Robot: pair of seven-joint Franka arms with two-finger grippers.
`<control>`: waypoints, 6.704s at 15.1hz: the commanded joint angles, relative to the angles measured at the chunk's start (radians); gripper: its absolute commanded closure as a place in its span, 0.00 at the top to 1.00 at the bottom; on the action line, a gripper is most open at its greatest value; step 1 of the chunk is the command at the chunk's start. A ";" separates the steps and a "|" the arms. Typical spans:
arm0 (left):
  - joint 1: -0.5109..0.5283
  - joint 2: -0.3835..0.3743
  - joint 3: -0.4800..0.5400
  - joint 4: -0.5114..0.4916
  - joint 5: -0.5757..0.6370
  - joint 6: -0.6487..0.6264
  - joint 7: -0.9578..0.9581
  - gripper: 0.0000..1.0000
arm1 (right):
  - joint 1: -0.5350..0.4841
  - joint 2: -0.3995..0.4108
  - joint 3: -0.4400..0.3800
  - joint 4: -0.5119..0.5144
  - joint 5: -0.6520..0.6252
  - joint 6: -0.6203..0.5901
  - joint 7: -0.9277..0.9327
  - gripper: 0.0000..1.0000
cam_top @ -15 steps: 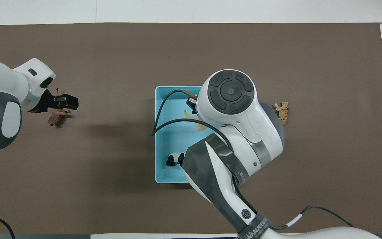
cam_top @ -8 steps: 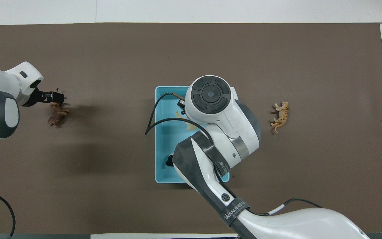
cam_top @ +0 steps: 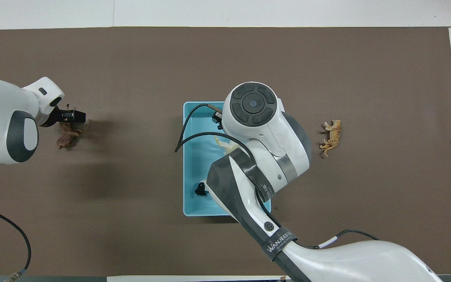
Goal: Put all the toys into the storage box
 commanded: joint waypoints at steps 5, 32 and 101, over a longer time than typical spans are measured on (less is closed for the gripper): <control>0.007 -0.027 0.016 -0.060 0.005 -0.009 -0.017 0.28 | -0.279 -0.051 0.001 0.063 0.078 -0.177 -0.333 0.95; -0.701 -0.261 0.019 0.144 -0.114 -0.467 -1.214 1.00 | -0.505 -0.262 0.001 -0.581 0.064 0.369 -1.040 0.92; -0.135 -0.322 -0.046 0.371 -0.074 -0.819 -0.087 1.00 | -0.580 -0.402 0.004 -0.038 -0.015 -0.337 -1.053 1.00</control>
